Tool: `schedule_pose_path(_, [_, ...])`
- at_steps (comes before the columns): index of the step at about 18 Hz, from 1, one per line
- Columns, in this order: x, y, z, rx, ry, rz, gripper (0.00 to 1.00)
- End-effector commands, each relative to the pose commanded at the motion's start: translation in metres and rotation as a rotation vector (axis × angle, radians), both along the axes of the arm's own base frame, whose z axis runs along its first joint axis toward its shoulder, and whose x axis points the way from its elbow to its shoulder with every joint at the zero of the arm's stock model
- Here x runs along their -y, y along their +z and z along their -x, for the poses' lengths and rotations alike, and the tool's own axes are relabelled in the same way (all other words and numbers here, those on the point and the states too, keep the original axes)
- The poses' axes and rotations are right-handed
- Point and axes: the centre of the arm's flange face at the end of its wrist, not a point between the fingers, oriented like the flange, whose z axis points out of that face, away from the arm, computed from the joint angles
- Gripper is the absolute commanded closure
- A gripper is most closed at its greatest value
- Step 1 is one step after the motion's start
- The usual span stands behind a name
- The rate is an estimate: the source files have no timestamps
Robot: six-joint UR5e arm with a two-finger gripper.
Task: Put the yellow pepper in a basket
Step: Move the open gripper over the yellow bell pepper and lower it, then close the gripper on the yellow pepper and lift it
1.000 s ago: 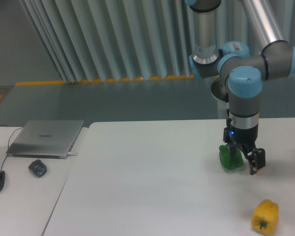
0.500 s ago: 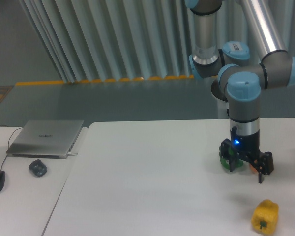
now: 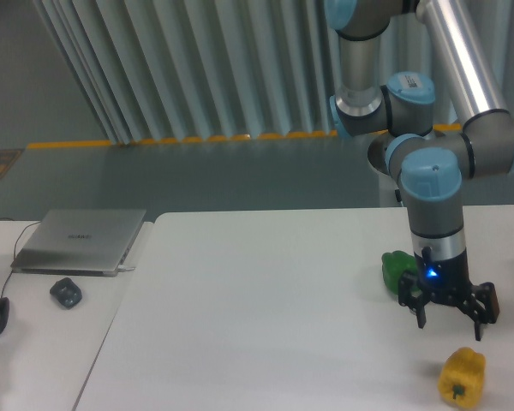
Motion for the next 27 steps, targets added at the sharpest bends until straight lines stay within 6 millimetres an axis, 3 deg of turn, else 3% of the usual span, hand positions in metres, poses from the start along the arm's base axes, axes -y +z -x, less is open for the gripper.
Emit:
schedule_pose_path(12, [-0.021, -0.062, 0.011, 0.051, 0.008, 0.046, 0.0])
schedule_pose_path(20, [-0.022, -0.073, 0.016, 0.051, 0.016, 0.046, 0.0])
schedule_pose_path(21, [-0.02, -0.074, 0.016, 0.053, 0.016, 0.048, 0.11])
schedule_pose_path(23, [-0.019, -0.07, 0.014, 0.054, 0.014, 0.043, 0.49])
schedule_pose_path(25, [-0.017, -0.068, 0.012, 0.055, 0.006, 0.045, 0.6])
schedule_pose_path(27, [-0.016, -0.055, 0.01, 0.06, 0.001, 0.017, 0.61])
